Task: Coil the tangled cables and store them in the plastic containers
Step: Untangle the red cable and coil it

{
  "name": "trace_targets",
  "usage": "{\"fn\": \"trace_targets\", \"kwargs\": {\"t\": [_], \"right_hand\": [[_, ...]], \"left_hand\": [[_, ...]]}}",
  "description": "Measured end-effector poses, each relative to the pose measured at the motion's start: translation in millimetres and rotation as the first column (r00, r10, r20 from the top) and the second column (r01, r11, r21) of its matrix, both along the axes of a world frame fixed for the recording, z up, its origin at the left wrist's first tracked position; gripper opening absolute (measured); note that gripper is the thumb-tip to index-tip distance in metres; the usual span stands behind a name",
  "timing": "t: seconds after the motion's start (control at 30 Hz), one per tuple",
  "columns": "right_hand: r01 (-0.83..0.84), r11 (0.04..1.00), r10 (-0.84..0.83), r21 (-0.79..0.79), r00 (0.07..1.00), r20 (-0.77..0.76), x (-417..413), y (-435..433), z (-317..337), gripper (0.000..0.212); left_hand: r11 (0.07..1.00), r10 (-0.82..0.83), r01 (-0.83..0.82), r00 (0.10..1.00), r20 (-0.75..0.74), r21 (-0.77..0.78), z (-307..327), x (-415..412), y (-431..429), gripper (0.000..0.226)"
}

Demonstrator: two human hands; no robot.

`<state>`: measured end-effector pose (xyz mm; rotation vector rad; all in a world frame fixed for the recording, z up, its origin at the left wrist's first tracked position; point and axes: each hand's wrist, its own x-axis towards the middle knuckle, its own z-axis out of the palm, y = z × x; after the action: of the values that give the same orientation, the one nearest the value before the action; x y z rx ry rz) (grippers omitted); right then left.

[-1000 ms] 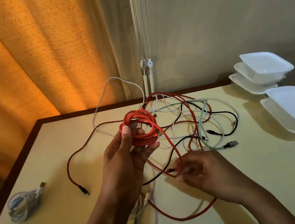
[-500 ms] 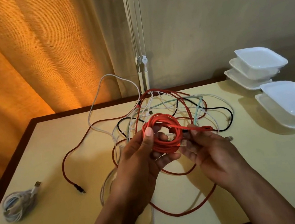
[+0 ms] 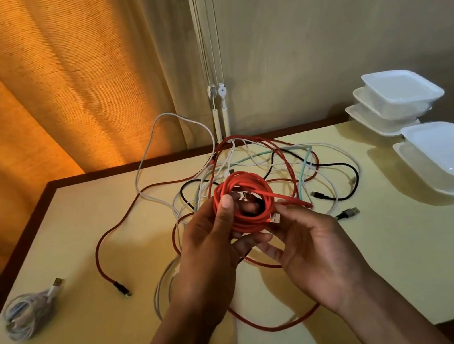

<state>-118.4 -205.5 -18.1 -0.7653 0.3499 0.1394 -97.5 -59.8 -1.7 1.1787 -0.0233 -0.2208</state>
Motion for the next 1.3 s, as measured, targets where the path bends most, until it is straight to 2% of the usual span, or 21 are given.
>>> {"fn": "trace_targets", "kwargs": {"t": [0.13, 0.23, 0.37, 0.47, 0.53, 0.63, 0.67, 0.73, 0.77, 0.8, 0.87, 0.93, 1.0, 1.07, 1.17, 1.2, 1.3], "right_hand": [[0.034, 0.997, -0.034, -0.075, 0.999, 0.006, 1, 3, 5, 0.034], [0.072, 0.982, -0.083, -0.174, 0.995, -0.056, 1, 5, 6, 0.022], [0.027, 0.969, -0.058, -0.247, 0.991, -0.119, 2, 3, 4, 0.035], [-0.067, 0.976, 0.044, -0.209, 0.993, -0.113, 3, 3, 5, 0.024], [-0.083, 0.967, 0.060, -0.240, 0.993, -0.103, 3, 4, 4, 0.025], [-0.040, 0.930, 0.017, -0.365, 0.998, -0.065, 1, 7, 7, 0.042], [-0.029, 0.887, 0.003, -0.461, 0.998, -0.057, 0, 7, 7, 0.051], [-0.041, 0.684, 0.041, -0.728, 0.999, -0.018, -4, 10, 10, 0.053], [-0.026, 0.592, 0.063, -0.806, 0.998, 0.014, -7, 12, 11, 0.051], [-0.001, 0.550, 0.068, -0.835, 0.997, 0.044, -9, 14, 10, 0.053], [0.108, 0.517, 0.001, -0.849, 0.992, 0.127, -9, 14, 6, 0.052], [0.295, 0.391, -0.128, -0.872, 0.956, 0.266, -9, 9, 0, 0.034], [0.478, 0.267, -0.214, -0.837, 0.876, 0.433, -12, 4, 0, 0.015], [0.597, 0.225, -0.111, -0.770, 0.801, 0.588, -17, 0, 4, 0.007], [0.600, 0.189, 0.194, -0.777, 0.753, 0.628, -20, 4, 4, 0.035], [0.604, 0.154, 0.247, -0.782, 0.743, 0.622, -18, 6, 2, 0.038], [0.673, 0.061, 0.269, -0.737, 0.700, 0.662, -13, 8, 0, 0.023]], "left_hand": [[0.999, 0.004, -0.004, 1.000, -0.010, -0.035, 1, -1, -2, 0.037], [0.998, -0.018, 0.016, 0.999, -0.038, -0.060, 0, -2, -4, 0.041], [0.995, -0.026, 0.021, 0.999, -0.048, -0.094, 1, -1, -5, 0.041], [0.994, -0.048, 0.039, 0.995, -0.083, -0.102, 1, -1, -3, 0.041], [0.994, -0.057, 0.046, 0.993, -0.104, -0.104, 2, 0, 0, 0.041], [0.993, -0.058, 0.048, 0.994, -0.093, -0.111, 5, 1, 3, 0.039], [0.992, -0.055, 0.045, 0.995, -0.087, -0.116, 5, 1, 4, 0.038], [0.990, -0.045, 0.033, 0.996, -0.083, -0.134, 5, 1, 5, 0.037], [0.990, -0.042, 0.031, 0.996, -0.081, -0.136, 5, 0, 4, 0.036], [0.991, -0.040, 0.029, 0.996, -0.079, -0.133, 4, 0, 4, 0.035], [0.992, -0.035, 0.025, 0.997, -0.073, -0.122, 4, 0, 4, 0.034], [0.994, -0.025, 0.019, 0.998, -0.056, -0.105, 3, 0, 4, 0.034], [0.997, -0.001, -0.002, 0.999, -0.032, -0.074, 3, 1, 4, 0.034], [0.999, 0.027, -0.028, 1.000, -0.008, -0.038, 3, 1, 3, 0.033], [0.999, 0.045, -0.045, 0.999, 0.012, 0.001, 1, 0, 4, 0.033], [0.999, 0.036, -0.037, 0.999, 0.015, 0.009, 1, 0, 5, 0.034], [1.000, -0.001, 0.001, 1.000, 0.030, 0.008, 1, -1, 6, 0.037]]}}
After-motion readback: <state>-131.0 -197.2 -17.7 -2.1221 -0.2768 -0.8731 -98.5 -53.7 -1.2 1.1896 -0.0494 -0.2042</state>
